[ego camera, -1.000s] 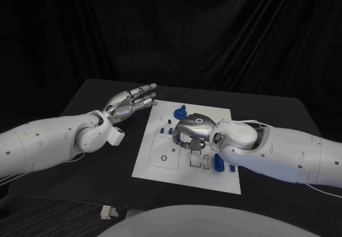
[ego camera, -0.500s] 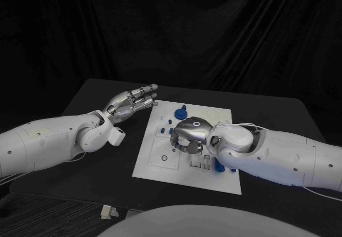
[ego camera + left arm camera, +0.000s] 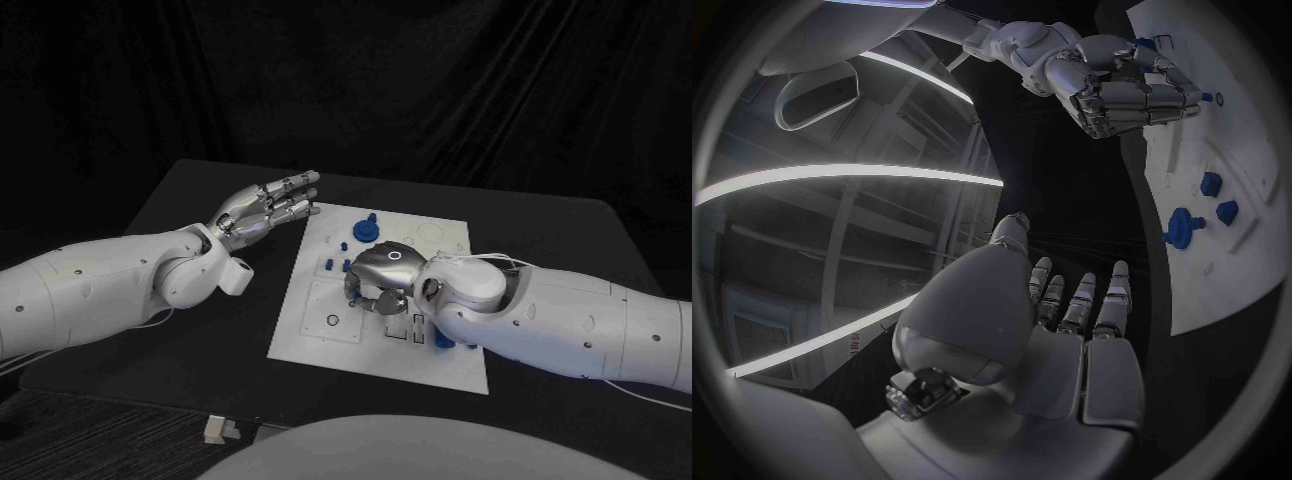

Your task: Assemble the parts on the task board

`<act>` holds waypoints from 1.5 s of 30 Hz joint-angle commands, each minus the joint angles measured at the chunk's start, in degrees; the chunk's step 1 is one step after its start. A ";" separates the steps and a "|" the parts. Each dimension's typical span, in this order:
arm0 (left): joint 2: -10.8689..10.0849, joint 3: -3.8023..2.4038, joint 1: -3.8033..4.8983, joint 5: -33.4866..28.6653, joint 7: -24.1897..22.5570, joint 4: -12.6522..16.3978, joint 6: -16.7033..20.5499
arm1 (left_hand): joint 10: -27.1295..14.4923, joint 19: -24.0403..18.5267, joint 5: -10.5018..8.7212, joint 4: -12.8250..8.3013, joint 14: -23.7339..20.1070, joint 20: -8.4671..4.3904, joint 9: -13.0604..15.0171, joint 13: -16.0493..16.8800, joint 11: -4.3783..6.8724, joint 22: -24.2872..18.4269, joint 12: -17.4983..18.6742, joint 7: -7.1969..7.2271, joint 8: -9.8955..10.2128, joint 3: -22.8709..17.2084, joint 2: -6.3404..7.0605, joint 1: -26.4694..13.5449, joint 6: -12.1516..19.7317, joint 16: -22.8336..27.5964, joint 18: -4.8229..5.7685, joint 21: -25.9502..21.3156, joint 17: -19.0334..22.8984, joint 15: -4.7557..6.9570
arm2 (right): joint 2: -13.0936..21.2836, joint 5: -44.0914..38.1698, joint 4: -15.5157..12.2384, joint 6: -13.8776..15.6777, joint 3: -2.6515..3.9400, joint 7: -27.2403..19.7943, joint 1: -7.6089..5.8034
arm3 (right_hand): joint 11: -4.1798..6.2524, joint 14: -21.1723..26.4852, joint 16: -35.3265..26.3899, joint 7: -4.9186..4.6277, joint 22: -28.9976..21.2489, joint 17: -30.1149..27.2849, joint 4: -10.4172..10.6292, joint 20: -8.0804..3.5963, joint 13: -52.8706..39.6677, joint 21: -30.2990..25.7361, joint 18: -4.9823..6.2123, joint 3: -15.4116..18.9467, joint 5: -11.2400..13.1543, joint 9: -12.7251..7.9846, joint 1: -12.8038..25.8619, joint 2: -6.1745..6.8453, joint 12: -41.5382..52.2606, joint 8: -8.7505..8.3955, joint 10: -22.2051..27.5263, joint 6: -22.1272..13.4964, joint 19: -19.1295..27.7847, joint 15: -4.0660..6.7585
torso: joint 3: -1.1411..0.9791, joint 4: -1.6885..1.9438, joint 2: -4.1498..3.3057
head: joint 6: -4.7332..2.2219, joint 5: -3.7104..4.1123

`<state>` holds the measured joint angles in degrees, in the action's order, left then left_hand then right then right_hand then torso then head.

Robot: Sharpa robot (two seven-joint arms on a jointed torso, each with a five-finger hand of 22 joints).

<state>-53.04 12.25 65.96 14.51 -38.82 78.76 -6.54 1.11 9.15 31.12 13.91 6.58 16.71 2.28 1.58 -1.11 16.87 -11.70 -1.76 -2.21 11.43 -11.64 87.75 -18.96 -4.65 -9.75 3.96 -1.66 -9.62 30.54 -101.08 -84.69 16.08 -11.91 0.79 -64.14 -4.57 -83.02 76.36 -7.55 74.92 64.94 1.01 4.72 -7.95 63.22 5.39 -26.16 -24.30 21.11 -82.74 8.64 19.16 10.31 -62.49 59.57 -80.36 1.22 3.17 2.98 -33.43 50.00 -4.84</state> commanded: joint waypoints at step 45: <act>0.52 -0.06 -0.21 -0.32 -2.14 -0.44 -1.56 | -0.15 0.49 -0.24 -0.07 0.22 0.12 0.00 0.02 -0.44 -0.03 0.36 -0.32 -0.16 -0.30 -0.34 0.04 0.11 -0.43 0.04 0.38 -0.07 -0.34 | -1.68 -0.16 2.14 -1.35 0.05 2.18 1.39 | 0.62 -0.06 0.21 -0.14 8.22 -0.16 -0.83 0.31 -0.05 -0.29 -0.14 -0.44 -0.67 -0.21 -0.80 -0.21 -0.30 -0.78 -0.99 -0.73 0.23 -0.52 | 0.01 -0.02 0.02 | 0.00 0.01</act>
<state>-52.64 12.24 65.85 14.50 -38.82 78.29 -7.23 1.11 9.30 31.12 13.91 6.58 16.85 2.27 1.57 -1.11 16.88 -11.70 -1.75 -2.21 11.43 -11.64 87.75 -18.95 -4.86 -9.76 3.95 -1.65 -9.62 28.86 -101.07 -82.48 15.57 -11.75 1.80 -63.08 -4.56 -83.02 76.36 -7.55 74.91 64.83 0.60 4.72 -7.92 63.22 5.39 -26.55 -24.82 20.95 -82.85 8.53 18.56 9.81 -62.48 59.16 -80.36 1.22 3.18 2.96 -33.43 50.00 -4.83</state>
